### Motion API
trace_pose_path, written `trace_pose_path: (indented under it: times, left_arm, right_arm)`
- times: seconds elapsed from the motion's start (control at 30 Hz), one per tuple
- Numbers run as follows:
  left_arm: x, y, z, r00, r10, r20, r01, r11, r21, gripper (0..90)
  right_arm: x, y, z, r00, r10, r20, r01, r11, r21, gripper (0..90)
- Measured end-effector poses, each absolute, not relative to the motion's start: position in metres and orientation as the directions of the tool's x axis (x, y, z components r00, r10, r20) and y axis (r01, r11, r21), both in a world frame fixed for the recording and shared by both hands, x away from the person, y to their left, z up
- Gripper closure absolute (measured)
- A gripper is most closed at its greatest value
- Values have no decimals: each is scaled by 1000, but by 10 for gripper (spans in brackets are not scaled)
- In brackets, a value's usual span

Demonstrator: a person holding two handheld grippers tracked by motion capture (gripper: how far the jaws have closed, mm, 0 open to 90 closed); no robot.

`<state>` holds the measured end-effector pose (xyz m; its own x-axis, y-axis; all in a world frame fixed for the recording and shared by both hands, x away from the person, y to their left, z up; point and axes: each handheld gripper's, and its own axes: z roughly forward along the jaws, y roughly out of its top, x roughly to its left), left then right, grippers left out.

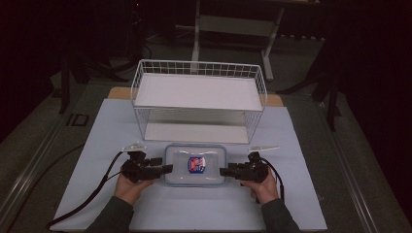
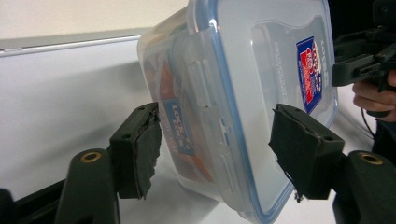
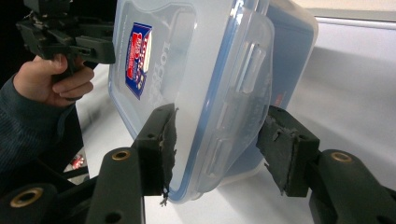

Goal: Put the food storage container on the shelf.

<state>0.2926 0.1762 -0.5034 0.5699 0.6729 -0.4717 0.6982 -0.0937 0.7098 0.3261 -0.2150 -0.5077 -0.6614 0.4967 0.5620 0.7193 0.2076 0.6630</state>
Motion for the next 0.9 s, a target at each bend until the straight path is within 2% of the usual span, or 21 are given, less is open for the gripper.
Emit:
trace_pose_path:
  times: [0.1, 0.17, 0.43, 0.9]
  left_arm:
    - [296, 180, -507, 580, 626, -520, 715, -85, 694, 351]
    - [298, 182, -508, 593, 587, -551, 721, -83, 688, 432]
    - [296, 188, -504, 589, 585, -557, 724, -76, 686, 522]
    - [288, 188, -490, 608, 594, -526, 684, -56, 727, 533]
  right_arm:
    - [325, -215, -507, -670, 495, 553, 712, 218, 667, 475]
    - [325, -215, -507, -674, 494, 550, 709, 221, 670, 475]
    - [324, -216, -507, -671, 470, 573, 716, 210, 666, 535]
    - [321, -214, -496, -697, 466, 545, 682, 198, 704, 532]
